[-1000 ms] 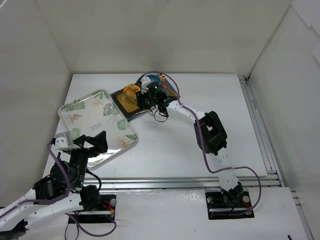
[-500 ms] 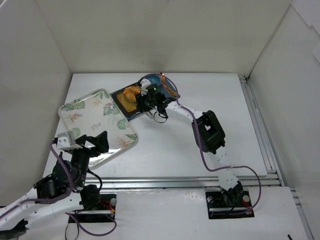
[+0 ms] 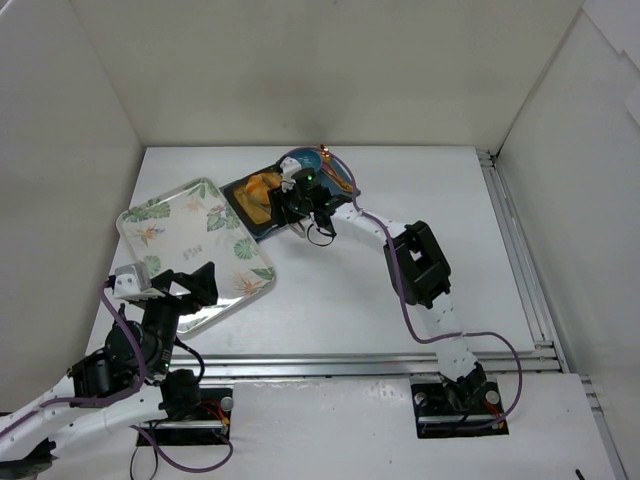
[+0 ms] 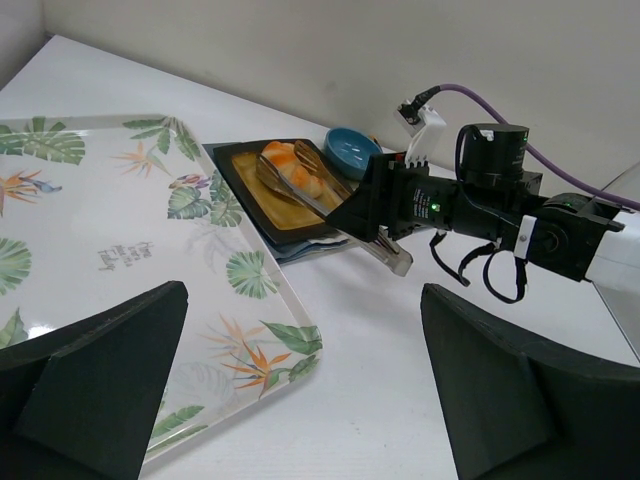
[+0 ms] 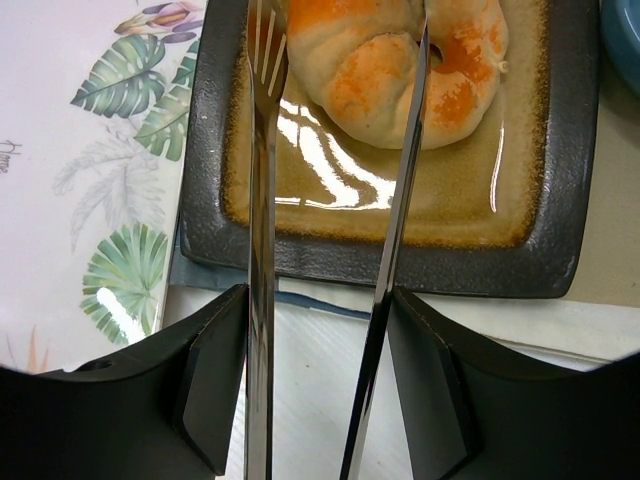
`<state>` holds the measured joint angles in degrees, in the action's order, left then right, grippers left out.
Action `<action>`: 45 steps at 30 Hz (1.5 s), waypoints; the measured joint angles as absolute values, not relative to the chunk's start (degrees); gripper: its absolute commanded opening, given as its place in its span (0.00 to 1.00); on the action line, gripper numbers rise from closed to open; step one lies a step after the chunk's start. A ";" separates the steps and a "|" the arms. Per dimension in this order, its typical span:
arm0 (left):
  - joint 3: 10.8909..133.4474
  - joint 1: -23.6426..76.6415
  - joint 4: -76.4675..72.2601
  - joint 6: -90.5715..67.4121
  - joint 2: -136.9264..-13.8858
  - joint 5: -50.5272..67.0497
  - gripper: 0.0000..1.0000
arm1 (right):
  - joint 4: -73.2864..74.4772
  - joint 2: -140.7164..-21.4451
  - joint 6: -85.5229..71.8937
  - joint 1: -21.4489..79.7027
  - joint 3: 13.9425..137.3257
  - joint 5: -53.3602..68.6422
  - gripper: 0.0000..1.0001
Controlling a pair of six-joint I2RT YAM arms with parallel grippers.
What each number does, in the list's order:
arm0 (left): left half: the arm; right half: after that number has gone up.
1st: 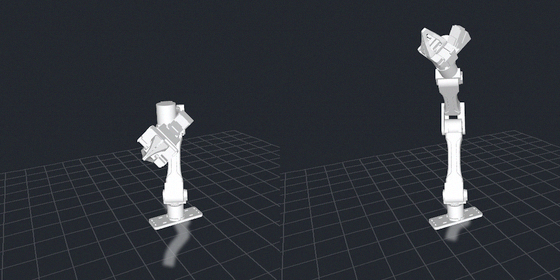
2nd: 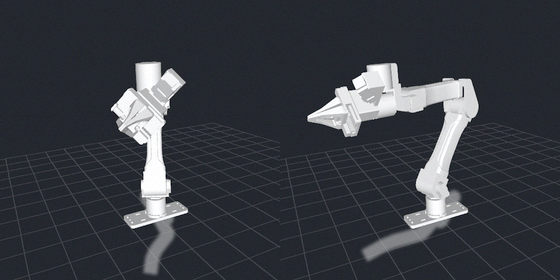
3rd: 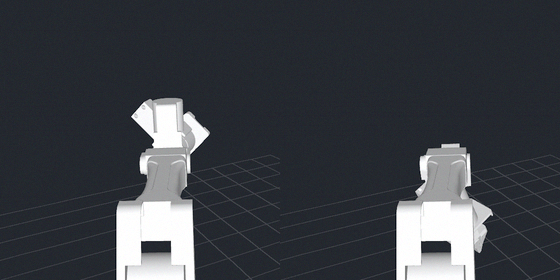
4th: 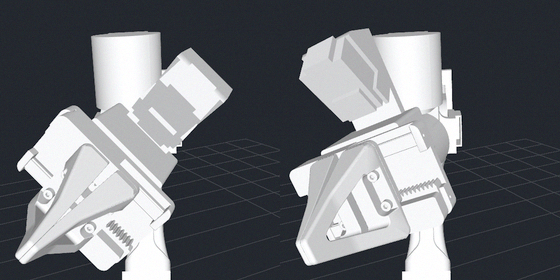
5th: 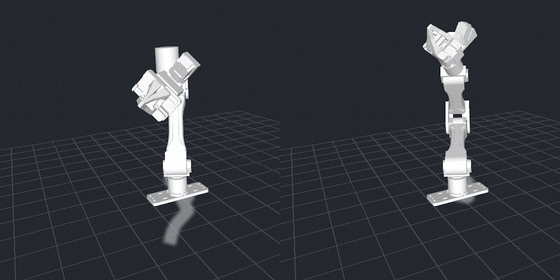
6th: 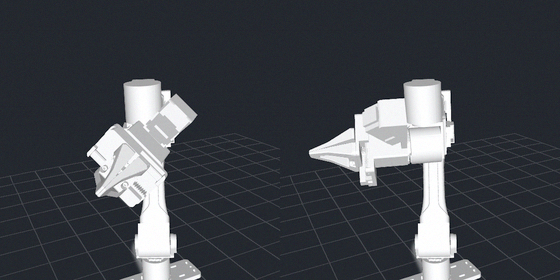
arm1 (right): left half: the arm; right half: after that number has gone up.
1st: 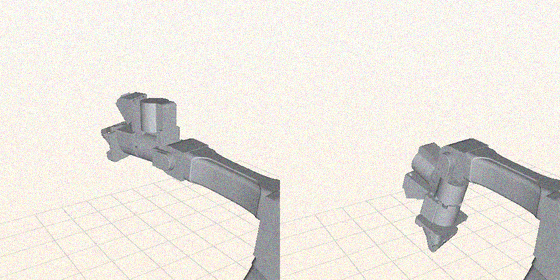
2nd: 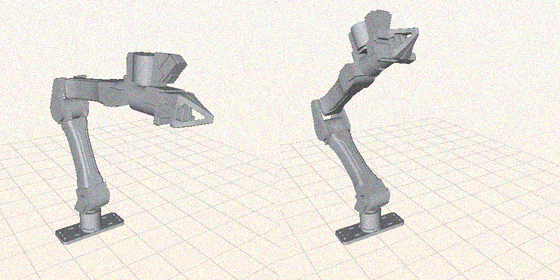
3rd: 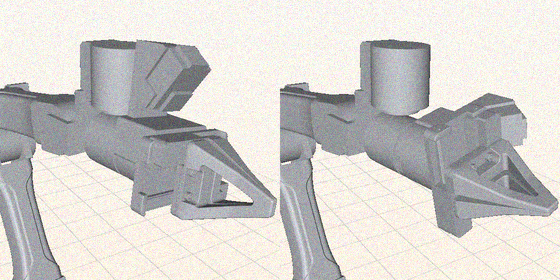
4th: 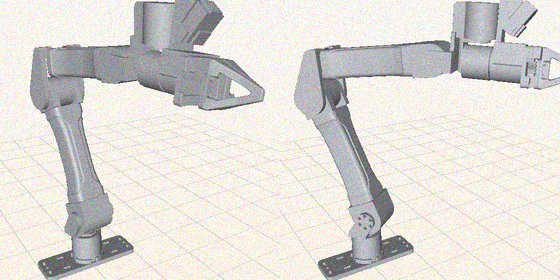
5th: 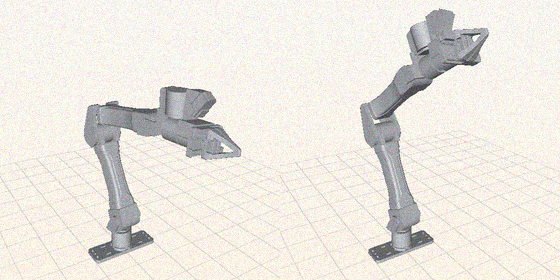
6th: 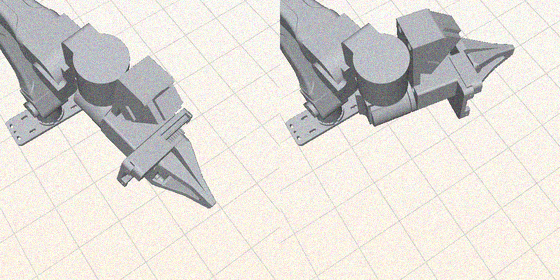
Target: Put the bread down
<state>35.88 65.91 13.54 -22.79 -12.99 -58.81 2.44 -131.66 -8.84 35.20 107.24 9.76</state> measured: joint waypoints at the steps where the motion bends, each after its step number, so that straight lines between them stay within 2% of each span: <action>1: 35.88 65.91 13.54 -22.76 -12.99 -58.81 0.99 | 2.48 -131.41 -8.73 35.20 107.04 9.78 0.52; 13: 35.88 65.91 13.58 -22.72 -13.17 -59.00 0.99 | 1.83 -120.79 -7.29 35.94 100.88 7.77 0.52; 27: 35.38 65.91 13.08 -22.50 -12.75 -56.47 0.99 | 0.75 -94.02 -12.62 41.93 63.26 -4.01 0.51; 35: 34.81 65.91 12.67 -22.55 -14.41 -54.76 0.99 | 1.28 -88.79 -17.50 43.53 54.08 -8.36 0.51; 45: 33.93 65.91 12.58 -22.50 -10.76 -54.24 0.99 | 2.26 -88.66 -17.17 41.67 52.49 -6.22 0.56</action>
<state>33.93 65.91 12.58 -22.50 -10.76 -54.24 2.26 -88.66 -17.17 41.67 52.49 -6.22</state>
